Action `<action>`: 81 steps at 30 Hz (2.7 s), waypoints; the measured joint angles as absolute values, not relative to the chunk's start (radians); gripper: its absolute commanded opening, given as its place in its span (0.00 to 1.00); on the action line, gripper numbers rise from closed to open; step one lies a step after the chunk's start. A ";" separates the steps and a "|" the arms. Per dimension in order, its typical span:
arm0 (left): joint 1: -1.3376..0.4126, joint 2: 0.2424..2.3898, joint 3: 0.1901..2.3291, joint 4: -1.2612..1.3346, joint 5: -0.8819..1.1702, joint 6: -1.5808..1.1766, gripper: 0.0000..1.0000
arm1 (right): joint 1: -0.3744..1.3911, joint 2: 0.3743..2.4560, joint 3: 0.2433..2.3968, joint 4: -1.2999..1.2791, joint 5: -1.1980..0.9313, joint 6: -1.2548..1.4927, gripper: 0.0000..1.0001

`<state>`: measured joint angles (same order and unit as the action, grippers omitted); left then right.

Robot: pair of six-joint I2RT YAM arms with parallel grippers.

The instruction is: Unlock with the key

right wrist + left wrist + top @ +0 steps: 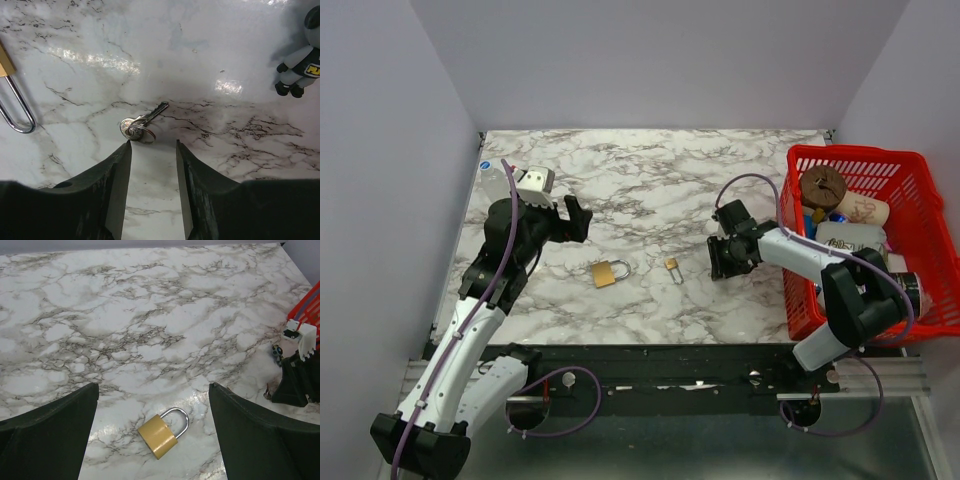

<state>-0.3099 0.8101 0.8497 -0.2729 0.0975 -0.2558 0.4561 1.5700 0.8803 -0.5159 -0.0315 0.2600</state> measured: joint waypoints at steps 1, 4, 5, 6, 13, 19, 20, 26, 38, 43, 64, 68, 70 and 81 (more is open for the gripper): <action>-0.310 0.811 0.850 -0.273 0.098 -0.256 0.99 | 0.456 1.573 0.881 -0.516 -0.031 0.260 0.48; -0.310 0.812 0.850 -0.273 0.098 -0.256 0.99 | 0.456 1.585 0.886 -0.516 -0.030 0.254 0.45; -0.310 0.812 0.850 -0.273 0.098 -0.256 0.99 | 0.456 1.590 0.889 -0.517 -0.030 0.252 0.45; -0.310 0.812 0.850 -0.273 0.098 -0.256 0.99 | 0.456 1.595 0.894 -0.516 -0.029 0.250 0.45; -0.310 0.812 0.850 -0.275 0.098 -0.257 0.99 | 0.456 1.607 0.904 -0.515 -0.031 0.233 0.40; -0.310 0.812 0.850 -0.276 0.098 -0.257 0.99 | 0.458 1.623 0.919 -0.514 -0.052 0.227 0.39; -0.310 0.812 0.850 -0.276 0.098 -0.257 0.99 | 0.458 1.625 0.920 -0.513 -0.056 0.228 0.39; -0.310 0.812 0.850 -0.276 0.098 -0.257 0.99 | 0.459 1.641 0.937 -0.509 -0.072 0.232 0.39; -0.314 0.812 0.850 -0.278 0.099 -0.259 0.99 | 0.461 1.660 0.949 -0.485 -0.095 0.245 0.14; -0.316 0.812 0.850 -0.278 0.099 -0.259 0.99 | 0.471 1.657 0.951 -0.472 -0.108 0.254 0.01; -0.334 0.799 0.792 -0.170 0.371 -0.251 0.99 | 0.583 1.337 1.103 -0.570 -0.241 0.244 0.01; -0.358 0.799 0.757 -0.065 0.539 -0.264 0.99 | 0.603 1.295 1.173 -0.532 -0.373 0.262 0.01; -0.367 0.804 0.740 -0.012 0.615 -0.285 0.99 | 0.609 1.279 1.197 -0.499 -0.450 0.281 0.01; -0.414 0.962 0.664 0.450 0.859 -0.534 0.99 | 0.630 1.199 1.210 -0.356 -0.655 0.361 0.01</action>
<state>-0.4141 0.9623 0.6643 0.4500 0.8585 -0.5343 0.6300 1.1988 1.2098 -0.3557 -0.6548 0.3611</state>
